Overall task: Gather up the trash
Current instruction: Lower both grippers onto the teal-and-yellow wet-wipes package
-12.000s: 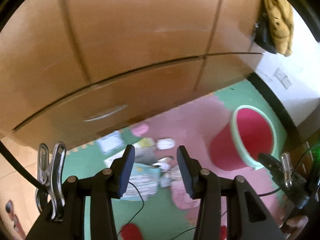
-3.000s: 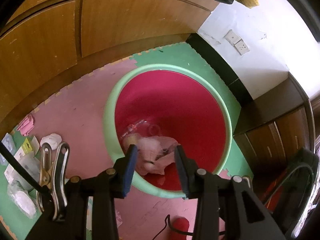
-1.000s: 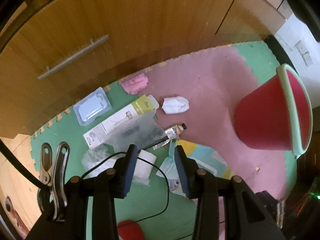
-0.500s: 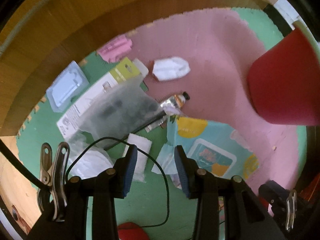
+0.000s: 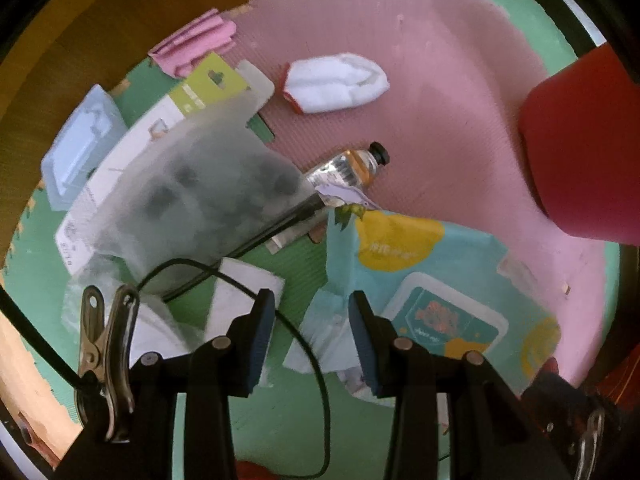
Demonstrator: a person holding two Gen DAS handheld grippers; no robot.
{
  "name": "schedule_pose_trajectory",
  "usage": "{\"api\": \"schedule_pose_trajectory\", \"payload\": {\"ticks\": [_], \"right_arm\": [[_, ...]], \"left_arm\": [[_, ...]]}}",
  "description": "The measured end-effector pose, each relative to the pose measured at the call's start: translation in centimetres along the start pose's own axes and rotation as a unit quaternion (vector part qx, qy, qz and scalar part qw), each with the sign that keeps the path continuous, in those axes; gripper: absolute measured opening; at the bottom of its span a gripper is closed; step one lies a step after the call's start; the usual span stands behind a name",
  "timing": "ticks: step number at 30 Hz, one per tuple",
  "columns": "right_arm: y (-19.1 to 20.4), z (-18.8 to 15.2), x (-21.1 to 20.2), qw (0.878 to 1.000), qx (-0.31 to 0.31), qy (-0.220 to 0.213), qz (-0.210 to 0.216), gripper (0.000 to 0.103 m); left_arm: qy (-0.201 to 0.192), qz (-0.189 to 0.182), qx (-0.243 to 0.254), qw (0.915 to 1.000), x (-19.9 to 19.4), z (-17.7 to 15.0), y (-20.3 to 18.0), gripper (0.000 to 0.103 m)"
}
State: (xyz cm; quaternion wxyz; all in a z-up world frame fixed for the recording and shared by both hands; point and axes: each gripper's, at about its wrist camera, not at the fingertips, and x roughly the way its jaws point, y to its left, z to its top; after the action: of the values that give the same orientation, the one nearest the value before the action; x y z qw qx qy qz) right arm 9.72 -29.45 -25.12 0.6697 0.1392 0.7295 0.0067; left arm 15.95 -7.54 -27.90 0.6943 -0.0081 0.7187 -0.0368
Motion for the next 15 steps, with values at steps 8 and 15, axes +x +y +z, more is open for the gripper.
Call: {"api": "schedule_pose_trajectory", "payload": {"ticks": [8, 15], "right_arm": [[-0.3, 0.0, 1.2, 1.0, 0.0, 0.01, -0.009, 0.036], [0.5, 0.3, 1.9, 1.0, -0.023, 0.008, -0.011, 0.036]], "left_arm": [[0.017, -0.027, -0.006, 0.9995, 2.2, 0.0, -0.7, 0.04], [0.029, -0.025, 0.01, 0.9992, 3.2, -0.4, -1.3, 0.04]]}}
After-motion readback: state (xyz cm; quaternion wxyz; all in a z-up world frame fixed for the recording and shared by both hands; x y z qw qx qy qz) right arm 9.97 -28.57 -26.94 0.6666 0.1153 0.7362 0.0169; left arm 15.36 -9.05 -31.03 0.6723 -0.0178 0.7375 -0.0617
